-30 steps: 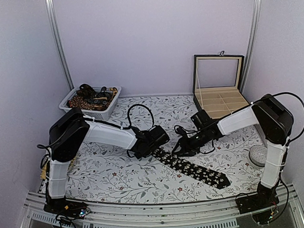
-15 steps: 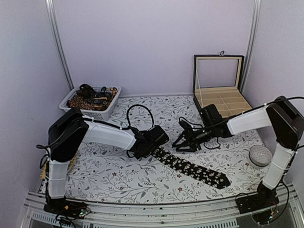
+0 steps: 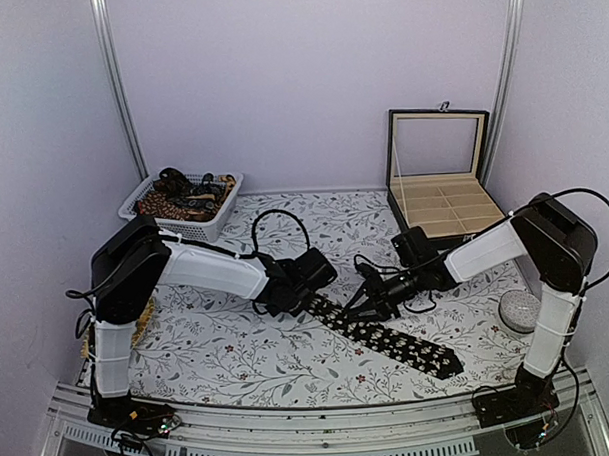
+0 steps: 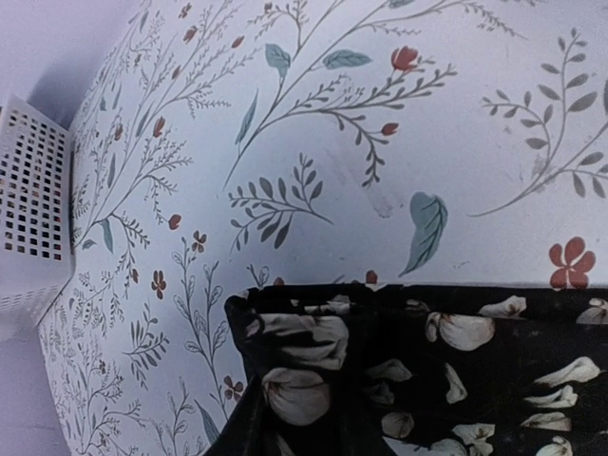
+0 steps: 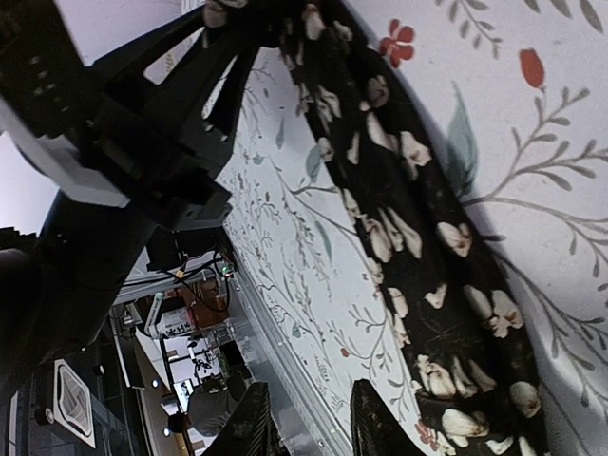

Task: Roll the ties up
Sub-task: Roll the tie at the center of the board.

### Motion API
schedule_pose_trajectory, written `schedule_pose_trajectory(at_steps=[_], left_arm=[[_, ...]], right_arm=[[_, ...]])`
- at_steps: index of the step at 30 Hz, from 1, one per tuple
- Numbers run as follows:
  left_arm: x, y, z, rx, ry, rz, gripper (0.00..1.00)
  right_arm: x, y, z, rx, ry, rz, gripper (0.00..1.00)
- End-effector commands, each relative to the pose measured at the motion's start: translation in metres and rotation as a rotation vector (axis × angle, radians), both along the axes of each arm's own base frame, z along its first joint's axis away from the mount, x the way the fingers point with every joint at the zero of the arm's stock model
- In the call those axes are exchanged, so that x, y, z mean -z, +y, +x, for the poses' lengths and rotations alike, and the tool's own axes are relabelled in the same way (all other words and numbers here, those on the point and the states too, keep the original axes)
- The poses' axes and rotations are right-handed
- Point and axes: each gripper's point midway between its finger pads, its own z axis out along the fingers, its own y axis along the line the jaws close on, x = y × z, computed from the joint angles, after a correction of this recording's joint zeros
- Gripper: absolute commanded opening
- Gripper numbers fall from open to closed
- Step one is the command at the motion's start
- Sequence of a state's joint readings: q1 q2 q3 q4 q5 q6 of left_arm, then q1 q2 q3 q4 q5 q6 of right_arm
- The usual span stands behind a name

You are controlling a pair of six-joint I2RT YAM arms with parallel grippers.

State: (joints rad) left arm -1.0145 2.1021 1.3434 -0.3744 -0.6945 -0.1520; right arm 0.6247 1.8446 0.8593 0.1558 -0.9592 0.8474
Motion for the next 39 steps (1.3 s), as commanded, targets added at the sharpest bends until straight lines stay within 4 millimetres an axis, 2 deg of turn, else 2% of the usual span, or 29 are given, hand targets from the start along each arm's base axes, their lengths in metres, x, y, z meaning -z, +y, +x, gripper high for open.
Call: schedule_pose_trajectory(at_steps=[1,11,16,24,31,39], left_arm=[[0.015,-0.012,-0.019,0.069,0.098,-0.028,0.2],[0.016,-0.013,-0.025,0.099,0.131,-0.034,0.35],[0.013,-0.017,-0.028,0.118,0.159,-0.059,0.44],[0.005,-0.017,-0.027,0.136,0.183,-0.08,0.5],[-0.01,0.003,-0.012,0.055,0.091,0.006,0.49],[-0.006,0.004,-0.007,0.05,0.07,0.034,0.24]], right_arm=[[0.038,-0.003,0.002,0.017,0.023,-0.098,0.28],[0.068,-0.009,0.001,0.018,0.039,-0.171,0.28],[0.068,-0.008,0.002,0.022,0.041,-0.171,0.28],[0.071,-0.008,0.005,0.027,0.048,-0.178,0.28],[0.071,-0.016,0.008,0.035,0.015,-0.239,0.24],[0.061,-0.031,0.005,0.026,-0.02,-0.273,0.24]])
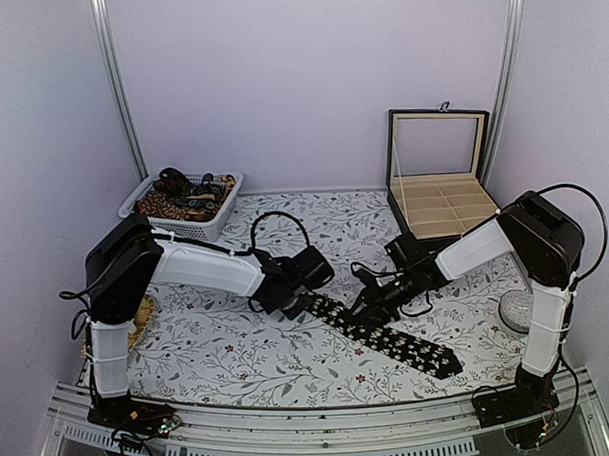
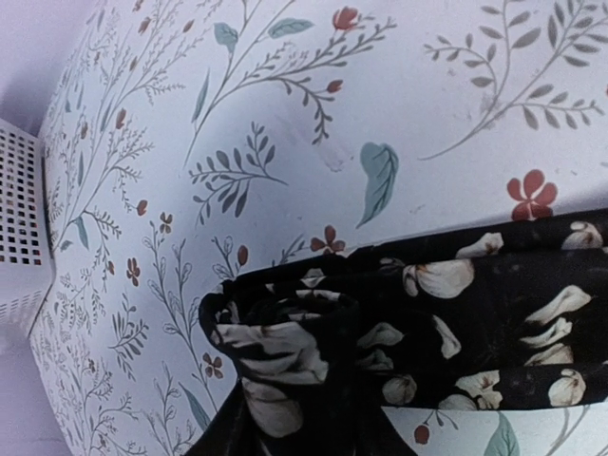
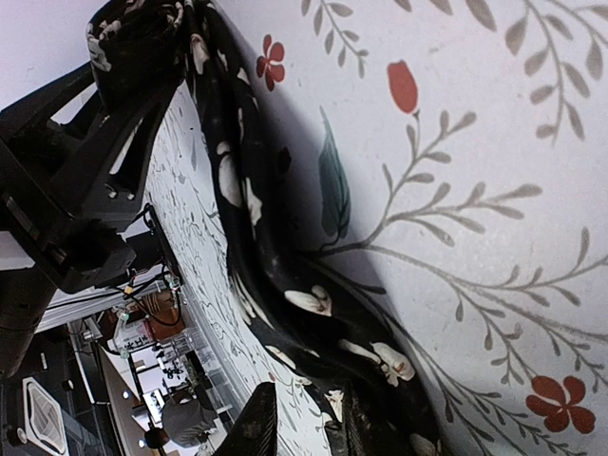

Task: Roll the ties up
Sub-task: Roll the tie at the center of the board.

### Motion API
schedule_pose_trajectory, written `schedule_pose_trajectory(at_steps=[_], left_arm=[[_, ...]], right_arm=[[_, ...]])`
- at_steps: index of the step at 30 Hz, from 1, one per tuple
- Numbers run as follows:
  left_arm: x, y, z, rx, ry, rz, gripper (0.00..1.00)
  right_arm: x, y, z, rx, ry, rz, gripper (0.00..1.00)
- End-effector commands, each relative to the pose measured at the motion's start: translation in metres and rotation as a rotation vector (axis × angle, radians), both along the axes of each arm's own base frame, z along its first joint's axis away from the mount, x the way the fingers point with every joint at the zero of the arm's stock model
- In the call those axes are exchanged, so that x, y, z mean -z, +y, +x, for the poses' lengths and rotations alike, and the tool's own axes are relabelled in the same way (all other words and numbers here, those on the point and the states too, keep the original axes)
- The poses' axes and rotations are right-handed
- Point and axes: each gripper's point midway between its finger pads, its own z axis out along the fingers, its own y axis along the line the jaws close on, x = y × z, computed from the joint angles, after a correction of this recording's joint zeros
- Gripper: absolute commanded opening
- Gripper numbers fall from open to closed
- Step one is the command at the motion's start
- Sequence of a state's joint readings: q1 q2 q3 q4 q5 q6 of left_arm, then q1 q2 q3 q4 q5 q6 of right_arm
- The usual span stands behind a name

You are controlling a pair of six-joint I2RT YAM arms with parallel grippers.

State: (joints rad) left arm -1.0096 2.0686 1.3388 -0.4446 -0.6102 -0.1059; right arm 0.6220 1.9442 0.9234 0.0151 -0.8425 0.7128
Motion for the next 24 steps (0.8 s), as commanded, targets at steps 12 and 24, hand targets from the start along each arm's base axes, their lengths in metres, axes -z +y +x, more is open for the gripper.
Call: schedule_pose_trajectory(at_steps=[12,24], left_arm=[[0.007,0.003,-0.004,0.046,-0.1,0.235,0.09],[0.02,-0.011,-0.021,0.131,-0.102,0.293,0.22]], right_arm=[[0.014,-0.025,-0.011,0.017,0.073,-0.064,0.24],[0.01,-0.025,-0.007,0.026,0.083,-0.043,0.24]])
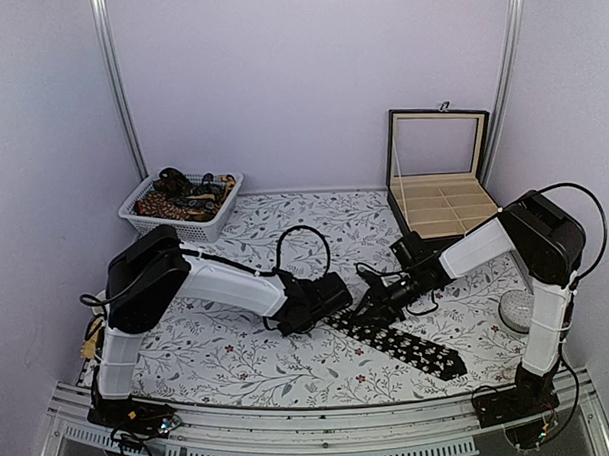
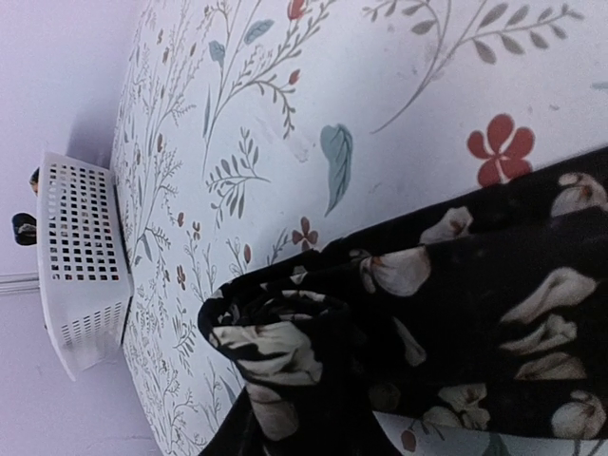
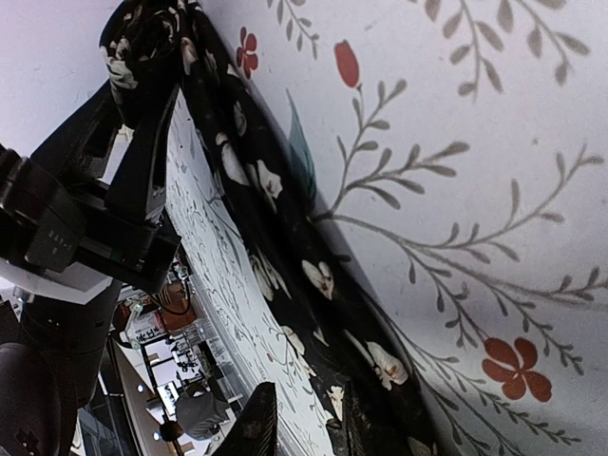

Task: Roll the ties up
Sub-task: Roll the tie at the center of the board.

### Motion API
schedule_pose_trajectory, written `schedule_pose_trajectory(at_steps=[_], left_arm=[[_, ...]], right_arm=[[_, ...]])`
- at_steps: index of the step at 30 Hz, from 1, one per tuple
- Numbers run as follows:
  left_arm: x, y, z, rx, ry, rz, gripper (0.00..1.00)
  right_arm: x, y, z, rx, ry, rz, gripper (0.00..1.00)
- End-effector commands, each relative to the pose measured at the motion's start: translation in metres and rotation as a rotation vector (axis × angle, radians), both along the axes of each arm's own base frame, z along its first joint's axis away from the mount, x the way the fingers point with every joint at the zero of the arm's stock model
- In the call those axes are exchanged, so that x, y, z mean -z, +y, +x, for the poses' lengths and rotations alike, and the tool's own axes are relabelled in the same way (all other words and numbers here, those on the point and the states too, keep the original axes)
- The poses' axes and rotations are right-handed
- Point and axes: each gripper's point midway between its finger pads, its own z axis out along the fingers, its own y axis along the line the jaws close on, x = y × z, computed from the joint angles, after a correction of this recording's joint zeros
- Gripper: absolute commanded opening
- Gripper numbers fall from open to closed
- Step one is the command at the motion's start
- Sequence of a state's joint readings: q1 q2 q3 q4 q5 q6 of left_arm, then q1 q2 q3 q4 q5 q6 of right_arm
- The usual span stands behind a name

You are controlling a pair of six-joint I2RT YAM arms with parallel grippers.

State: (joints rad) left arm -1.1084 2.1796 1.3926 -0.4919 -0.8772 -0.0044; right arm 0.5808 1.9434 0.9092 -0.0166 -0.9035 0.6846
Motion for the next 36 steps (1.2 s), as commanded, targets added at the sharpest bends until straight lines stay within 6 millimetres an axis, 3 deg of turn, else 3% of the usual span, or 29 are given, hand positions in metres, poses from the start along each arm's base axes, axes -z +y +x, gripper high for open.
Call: schedule_pose_trajectory(at_steps=[1,8,15,27,31,36], left_arm=[[0.013,-0.008,-0.012,0.044,0.061,0.007,0.24],[-0.001,-0.009,-0.009,0.044,0.037,-0.005,0.4],[-0.019,-0.011,-0.007,0.038,0.011,-0.035,0.46],[-0.039,-0.013,-0.006,0.029,-0.001,-0.085,0.65],[-0.05,-0.022,-0.007,0.041,0.013,-0.145,0.71],[-0.069,-0.048,-0.019,0.111,0.097,-0.324,0.84]], right_arm=[[0.01,-0.013,-0.006,0.03,0.04,-0.066,0.24],[0.008,-0.013,-0.004,0.032,0.035,-0.065,0.24],[0.01,-0.013,-0.002,0.035,0.034,-0.067,0.24],[0.01,-0.016,-0.001,0.038,0.031,-0.079,0.24],[0.009,-0.019,-0.002,0.037,0.022,-0.092,0.24],[0.008,-0.024,-0.001,0.039,0.008,-0.109,0.24]])
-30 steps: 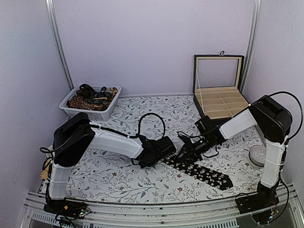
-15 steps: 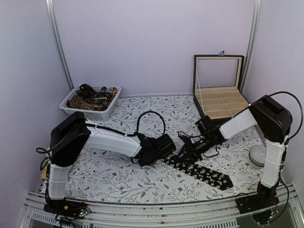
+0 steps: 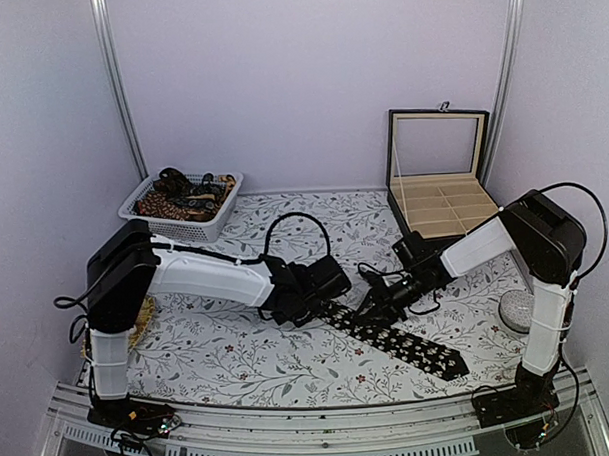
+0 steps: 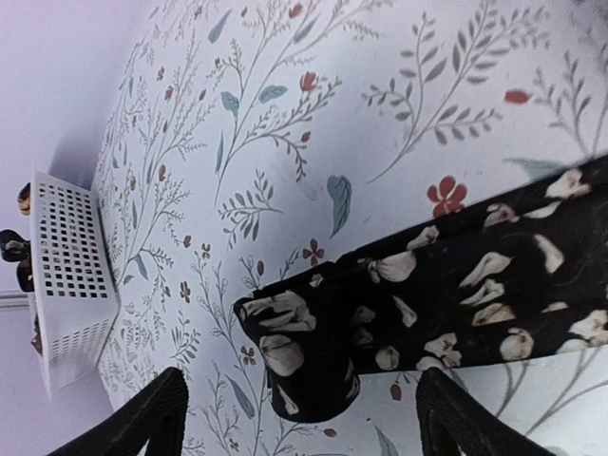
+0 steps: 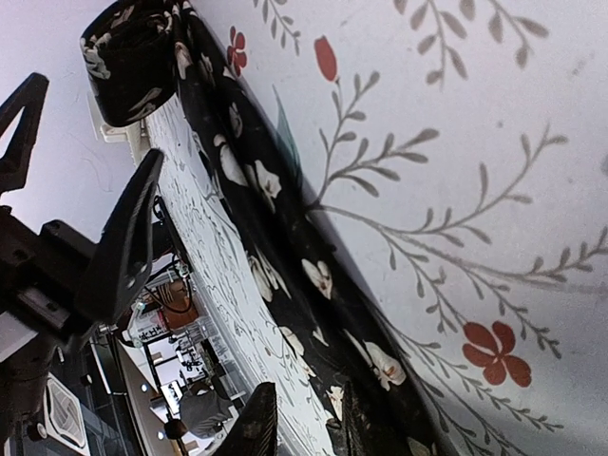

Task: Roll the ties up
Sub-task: Roll the tie at the center of the board.

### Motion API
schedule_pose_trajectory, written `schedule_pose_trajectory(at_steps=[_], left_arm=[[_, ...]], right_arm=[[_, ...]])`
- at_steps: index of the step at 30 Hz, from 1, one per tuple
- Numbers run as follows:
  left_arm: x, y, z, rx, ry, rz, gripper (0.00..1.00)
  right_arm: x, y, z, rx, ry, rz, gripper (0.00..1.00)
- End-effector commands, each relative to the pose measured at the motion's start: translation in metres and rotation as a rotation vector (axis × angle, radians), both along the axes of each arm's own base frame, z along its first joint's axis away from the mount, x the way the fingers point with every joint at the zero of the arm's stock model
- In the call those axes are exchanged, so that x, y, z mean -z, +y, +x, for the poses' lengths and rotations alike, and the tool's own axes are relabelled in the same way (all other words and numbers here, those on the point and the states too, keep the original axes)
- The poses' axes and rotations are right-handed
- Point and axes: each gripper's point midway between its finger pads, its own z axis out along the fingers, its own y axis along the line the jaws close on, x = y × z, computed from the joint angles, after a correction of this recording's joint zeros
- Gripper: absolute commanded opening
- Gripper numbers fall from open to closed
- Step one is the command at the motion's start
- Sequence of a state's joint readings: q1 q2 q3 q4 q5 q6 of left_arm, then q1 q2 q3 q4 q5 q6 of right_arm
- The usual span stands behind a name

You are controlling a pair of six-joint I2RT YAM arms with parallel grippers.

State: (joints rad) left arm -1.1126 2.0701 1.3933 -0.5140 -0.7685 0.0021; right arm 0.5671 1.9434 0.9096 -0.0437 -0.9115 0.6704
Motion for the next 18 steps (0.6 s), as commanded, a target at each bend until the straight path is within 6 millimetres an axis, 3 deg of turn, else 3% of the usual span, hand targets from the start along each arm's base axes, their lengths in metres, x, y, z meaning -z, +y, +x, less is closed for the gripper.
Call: schedule_pose_trajectory(at_steps=[1,5,8,13,18], left_arm=[[-0.054,-0.038,-0.012,0.081,0.045,-0.26,0.86],[-0.069,-0.049,-0.021,0.114,0.146,-0.411,0.99],[-0.078,-0.047,-0.023,0.107,0.252,-0.564,1.0],[-0.093,-0.016,-0.006,0.039,0.374,-0.83,1.0],[-0.079,0.013,0.014,-0.059,0.432,-0.928,0.99]], right_arm=[[0.005,-0.019,0.0,0.037,-0.017,-0.105,0.24],[-0.014,-0.017,0.009,0.046,-0.076,-0.101,0.3],[-0.04,-0.017,0.024,0.071,-0.167,-0.115,0.36],[-0.082,-0.007,0.046,0.098,-0.281,-0.094,0.45],[-0.096,0.015,0.06,0.108,-0.314,-0.066,0.46]])
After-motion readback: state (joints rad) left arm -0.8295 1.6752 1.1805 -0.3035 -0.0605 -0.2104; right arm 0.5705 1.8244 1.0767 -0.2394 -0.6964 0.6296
